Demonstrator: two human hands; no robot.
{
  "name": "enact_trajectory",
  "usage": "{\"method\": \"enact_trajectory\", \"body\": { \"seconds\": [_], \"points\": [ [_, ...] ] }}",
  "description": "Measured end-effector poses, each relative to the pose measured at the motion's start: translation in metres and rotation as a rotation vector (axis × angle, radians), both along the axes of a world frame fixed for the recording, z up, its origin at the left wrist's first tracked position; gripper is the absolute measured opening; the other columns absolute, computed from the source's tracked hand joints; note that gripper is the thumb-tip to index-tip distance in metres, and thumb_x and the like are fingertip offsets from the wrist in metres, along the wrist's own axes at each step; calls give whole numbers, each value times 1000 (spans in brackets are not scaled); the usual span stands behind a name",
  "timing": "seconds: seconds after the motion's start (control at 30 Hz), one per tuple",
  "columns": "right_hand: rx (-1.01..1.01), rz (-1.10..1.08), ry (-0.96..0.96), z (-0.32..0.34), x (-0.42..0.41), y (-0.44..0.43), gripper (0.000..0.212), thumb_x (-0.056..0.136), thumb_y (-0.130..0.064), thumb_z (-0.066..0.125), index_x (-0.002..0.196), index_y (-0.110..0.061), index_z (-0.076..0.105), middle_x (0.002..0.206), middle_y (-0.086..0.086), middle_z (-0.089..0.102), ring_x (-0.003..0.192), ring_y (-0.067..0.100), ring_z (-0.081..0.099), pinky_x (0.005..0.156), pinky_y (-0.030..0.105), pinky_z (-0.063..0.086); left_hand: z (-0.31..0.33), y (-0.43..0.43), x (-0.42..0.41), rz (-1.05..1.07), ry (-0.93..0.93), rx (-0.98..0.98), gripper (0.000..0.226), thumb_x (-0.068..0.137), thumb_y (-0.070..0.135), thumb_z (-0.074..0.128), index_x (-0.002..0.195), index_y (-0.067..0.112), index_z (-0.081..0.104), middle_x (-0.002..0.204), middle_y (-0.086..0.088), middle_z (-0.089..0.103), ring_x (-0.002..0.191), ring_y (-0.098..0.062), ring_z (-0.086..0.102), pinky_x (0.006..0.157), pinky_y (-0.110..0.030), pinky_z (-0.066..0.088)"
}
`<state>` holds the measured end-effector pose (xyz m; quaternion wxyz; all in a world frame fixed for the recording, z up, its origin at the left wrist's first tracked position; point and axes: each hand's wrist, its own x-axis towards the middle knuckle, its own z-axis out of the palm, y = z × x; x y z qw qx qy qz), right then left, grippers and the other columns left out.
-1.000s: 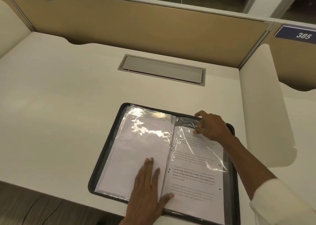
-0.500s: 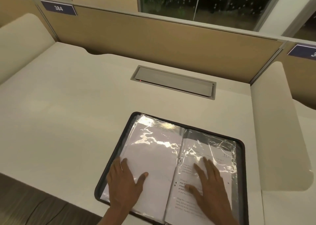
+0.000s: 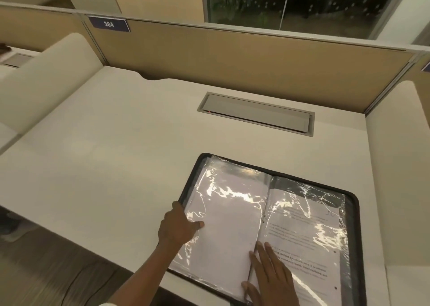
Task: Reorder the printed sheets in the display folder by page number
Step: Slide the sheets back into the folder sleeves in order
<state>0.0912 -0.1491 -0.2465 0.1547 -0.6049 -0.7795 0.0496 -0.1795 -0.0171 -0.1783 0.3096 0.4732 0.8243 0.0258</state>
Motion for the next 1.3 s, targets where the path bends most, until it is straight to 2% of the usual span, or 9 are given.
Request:
{"method": "enact_trajectory", "body": {
  "seconds": [0.1, 0.2, 0.4, 0.53, 0.63, 0.73, 0.97, 1.17, 1.3],
  "points": [
    [-130, -23, 45, 8, -4, 8, 75, 100, -73, 27, 130, -21, 72, 144, 9, 65, 153, 16, 31, 93, 38, 38, -3, -6, -4, -3, -38, 7, 74, 75, 55, 87, 131, 18, 56, 124, -3, 68, 115, -30, 67, 87, -35, 53],
    [-171, -24, 8, 13, -6, 15, 66, 78, -66, 52, 116, -20, 80, 134, 10, 71, 134, 22, 47, 91, 38, 36, -1, -14, -6, -13, -95, 24, 68, 82, 51, 85, 136, 18, 59, 130, -2, 66, 120, -27, 64, 92, -34, 51],
    [-276, 10, 8, 21, -3, 21, 75, 46, -61, 85, 114, -30, 78, 133, 2, 69, 129, 19, 48, 88, 43, 52, 35, -21, -10, 22, -415, 29, 30, 84, 28, 88, 112, 24, 76, 96, 7, 80, 86, -15, 76, 79, -36, 64],
    [-323, -15, 100, 41, -1, 22, 62, 72, -73, 58, 118, -35, 73, 139, -11, 63, 134, 8, 44, 90, 40, 56, 75, -26, 0, 39, -609, 8, 21, 86, 16, 85, 105, 21, 81, 94, 3, 82, 85, -22, 80, 87, -47, 64],
    [-486, -217, 411, 68, -2, 21, 99, 66, -105, 27, 142, -46, 49, 144, -31, 37, 135, -10, 35, 108, 23, 37, 103, -32, 19, 12, -722, 3, 23, 85, 11, 85, 106, 20, 82, 99, -2, 82, 90, -27, 80, 90, -52, 63],
    [-603, -371, 746, 93, -2, 24, 106, 55, -110, 38, 141, -49, 49, 136, -29, 50, 117, -8, 57, 95, 13, 47, 122, -36, 45, -35, -753, -13, 12, 83, 10, 84, 95, 14, 82, 95, -4, 82, 87, -27, 80, 91, -53, 62],
    [-647, -373, 1244, 134, 10, 27, 95, 68, -96, 58, 141, -36, 56, 132, -11, 71, 123, 9, 66, 92, 36, 61, 140, -52, 111, -224, -766, -72, 13, 82, 27, 83, 91, 20, 76, 88, 3, 80, 88, -18, 78, 96, -50, 61],
    [-644, -471, 1503, 162, 41, 16, 90, 63, -90, 68, 134, -35, 60, 124, -11, 75, 117, 13, 72, 92, 34, 59, 130, -82, 170, -391, -797, -124, 51, 74, 65, 80, 119, 45, 68, 130, 29, 65, 127, -5, 61, 111, -37, 52],
    [-708, -541, 1647, 163, 76, 9, 63, 79, -37, 87, 135, -20, 63, 122, 8, 77, 109, 31, 76, 82, 43, 64, 126, -104, 198, -546, -752, -233, 66, 87, 58, 78, 139, 57, 39, 115, 50, 33, 123, 2, 41, 104, -19, 34]
  ]
}}
